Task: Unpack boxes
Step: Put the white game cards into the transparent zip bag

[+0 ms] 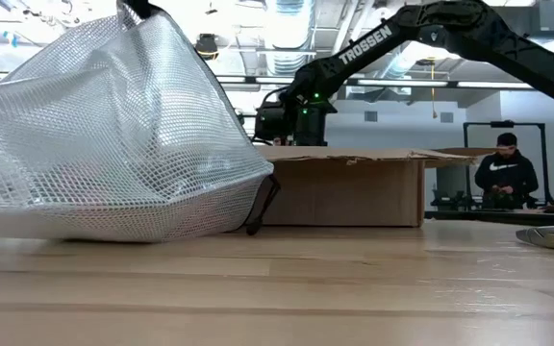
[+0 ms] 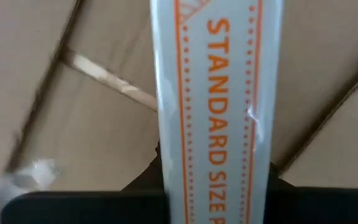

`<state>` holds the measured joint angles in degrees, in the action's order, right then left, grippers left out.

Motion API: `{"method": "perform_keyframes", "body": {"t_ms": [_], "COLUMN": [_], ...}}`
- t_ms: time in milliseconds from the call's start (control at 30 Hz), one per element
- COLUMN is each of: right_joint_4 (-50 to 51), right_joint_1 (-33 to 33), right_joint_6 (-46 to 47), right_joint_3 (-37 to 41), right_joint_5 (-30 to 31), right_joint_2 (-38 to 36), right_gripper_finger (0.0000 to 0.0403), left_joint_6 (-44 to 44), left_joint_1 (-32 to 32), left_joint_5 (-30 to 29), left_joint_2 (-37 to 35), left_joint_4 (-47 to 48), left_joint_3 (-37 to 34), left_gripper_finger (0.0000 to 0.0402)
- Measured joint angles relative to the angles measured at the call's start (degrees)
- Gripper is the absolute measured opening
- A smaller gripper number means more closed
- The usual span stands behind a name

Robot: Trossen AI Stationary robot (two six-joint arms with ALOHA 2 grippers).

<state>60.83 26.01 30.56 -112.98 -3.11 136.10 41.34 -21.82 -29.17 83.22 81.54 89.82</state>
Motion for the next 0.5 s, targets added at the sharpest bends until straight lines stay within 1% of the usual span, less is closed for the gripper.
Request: {"method": "perform_keyframes", "body": {"t_ms": [133, 233, 400, 467, 500], "right_joint_4": [7.2, 13.6, 15.2, 13.2, 11.7], "right_joint_1": [-1.1, -2.6, -7.4, -10.1, -11.5], "right_joint_6": [-9.7, -18.3, -39.1, -44.5, -45.8], "right_joint_3": [-3.4, -6.5, -7.3, -7.3, -7.3], "right_joint_5": [-0.4, -0.9, -7.2, -7.8, -8.2], "right_joint_2": [-1.5, -5.2, -11.2, -12.0, -12.0], "right_gripper_finger": [0.0047, 0.0047, 0.0047, 0.0047, 0.0047], "left_joint_6": [-0.9, -1.2, -1.3, -1.3, -1.3], "left_joint_1": [0.0, 0.0, 0.0, 0.0, 0.0], "left_joint_5": [0.0, 0.7, 3.3, 3.7, 3.7], "left_joint_2": [0.0, 0.0, 0.0, 0.0, 0.0], "left_joint_4": [0.0, 0.1, 0.1, 0.1, 0.1], "left_joint_3": [0.0, 0.0, 0.0, 0.0, 0.0], "left_gripper_finger": [0.0000, 0.0000, 0.0000, 0.0000, 0.0000]}}
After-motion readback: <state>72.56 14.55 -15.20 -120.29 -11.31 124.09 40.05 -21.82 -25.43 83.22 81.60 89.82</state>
